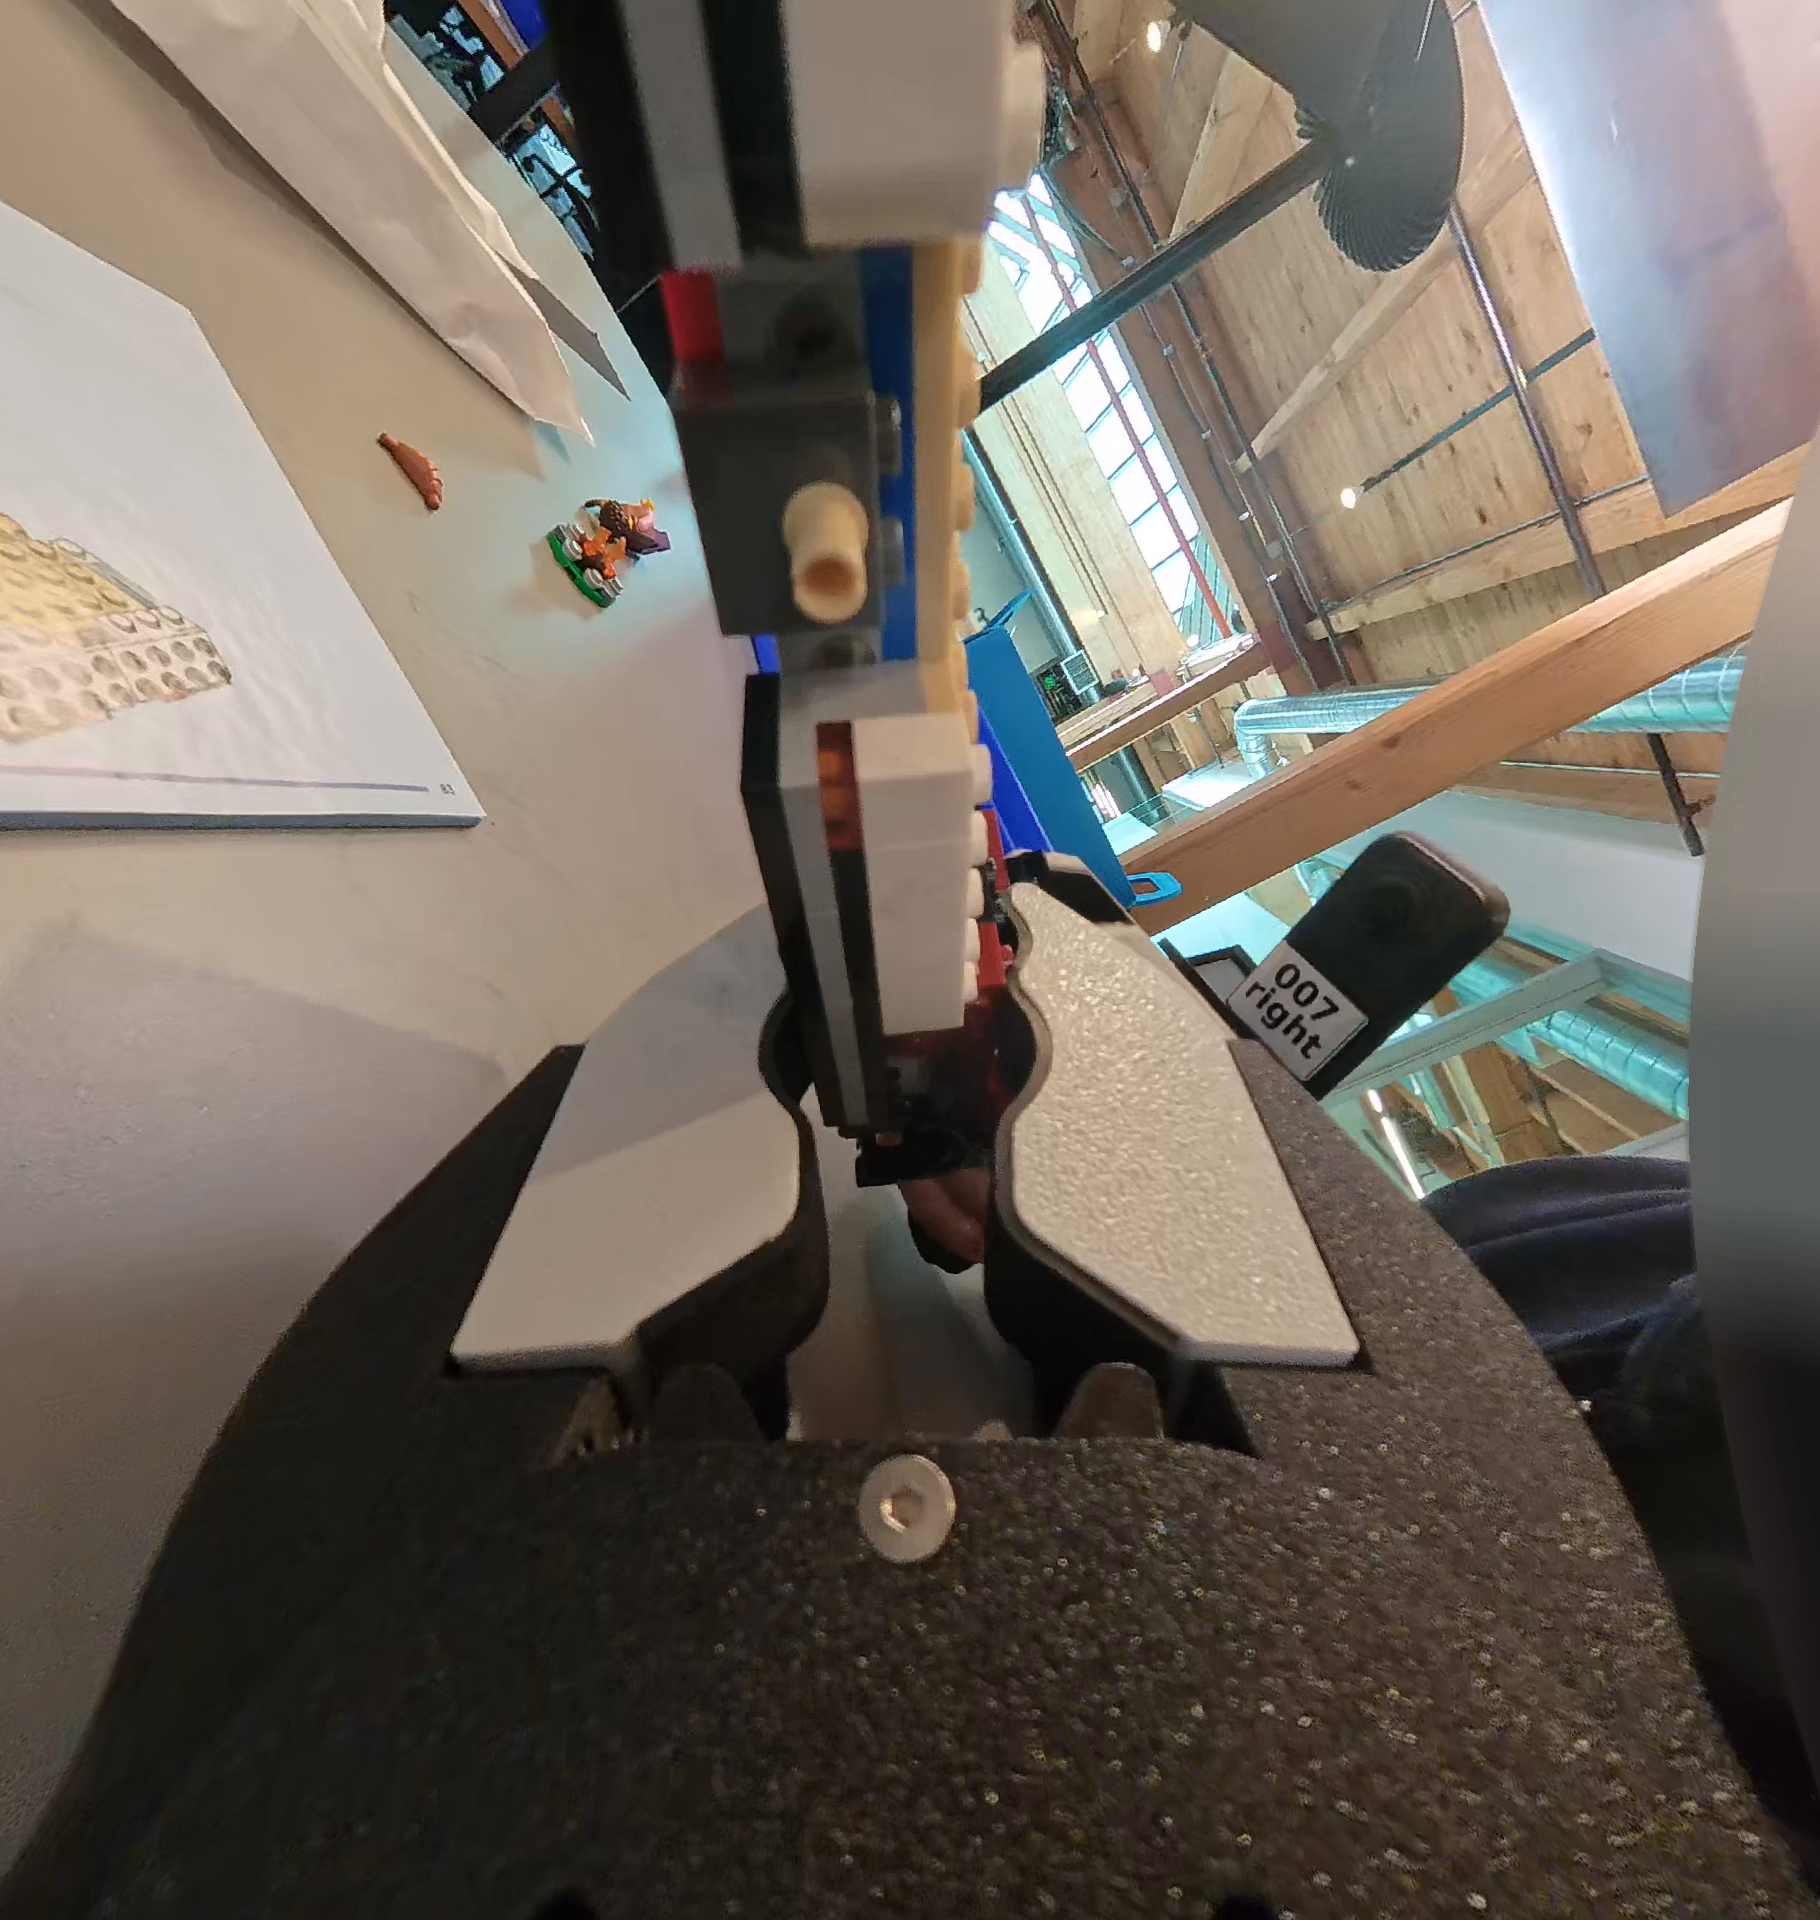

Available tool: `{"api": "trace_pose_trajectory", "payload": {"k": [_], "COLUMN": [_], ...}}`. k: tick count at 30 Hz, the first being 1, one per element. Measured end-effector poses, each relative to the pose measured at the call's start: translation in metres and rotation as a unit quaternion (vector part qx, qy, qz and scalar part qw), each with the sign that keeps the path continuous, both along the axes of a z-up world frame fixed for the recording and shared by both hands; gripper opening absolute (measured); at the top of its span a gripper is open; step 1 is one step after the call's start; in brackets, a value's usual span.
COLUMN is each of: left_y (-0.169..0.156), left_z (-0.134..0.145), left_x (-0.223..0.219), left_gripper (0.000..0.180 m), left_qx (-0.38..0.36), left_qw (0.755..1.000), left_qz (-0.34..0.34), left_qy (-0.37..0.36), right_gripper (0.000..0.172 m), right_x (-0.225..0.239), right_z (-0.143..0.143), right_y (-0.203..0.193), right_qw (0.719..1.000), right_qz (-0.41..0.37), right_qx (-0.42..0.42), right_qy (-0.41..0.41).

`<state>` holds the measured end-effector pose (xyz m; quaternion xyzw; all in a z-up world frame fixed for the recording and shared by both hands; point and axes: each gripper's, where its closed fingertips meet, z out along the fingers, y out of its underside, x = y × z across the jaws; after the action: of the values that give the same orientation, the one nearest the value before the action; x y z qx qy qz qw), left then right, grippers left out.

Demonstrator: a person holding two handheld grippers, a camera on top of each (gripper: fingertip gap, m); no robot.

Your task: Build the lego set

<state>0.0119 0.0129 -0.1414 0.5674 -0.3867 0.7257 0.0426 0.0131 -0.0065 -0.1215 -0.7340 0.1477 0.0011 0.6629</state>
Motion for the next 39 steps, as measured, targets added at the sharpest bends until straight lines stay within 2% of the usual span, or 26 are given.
{"api": "trace_pose_trajectory", "payload": {"k": [3,10,39], "left_y": [-0.0019,-0.0027,-0.003], "left_z": [0.0005,0.0003,-0.0006], "left_x": [-0.0005,-0.0007,-0.0016], "left_gripper": [0.032,0.032,0.032], "left_qx": [0.021,0.029,0.071], "left_qw": [1.0,1.0,0.997], "left_qz": [0.0,-0.001,0.014], "left_qy": [-0.008,-0.009,-0.014], "right_gripper": [0.016,0.01,0.007], "right_x": [0.0028,0.0031,0.0006], "right_z": [0.0026,0.0003,-0.0026], "right_y": [0.0005,0.001,0.0016], "right_qw": [1.0,1.0,0.999], "right_qz": [0.0,0.003,0.004], "right_qx": [0.013,0.012,0.008], "right_qy": [0.02,0.013,-0.032]}}
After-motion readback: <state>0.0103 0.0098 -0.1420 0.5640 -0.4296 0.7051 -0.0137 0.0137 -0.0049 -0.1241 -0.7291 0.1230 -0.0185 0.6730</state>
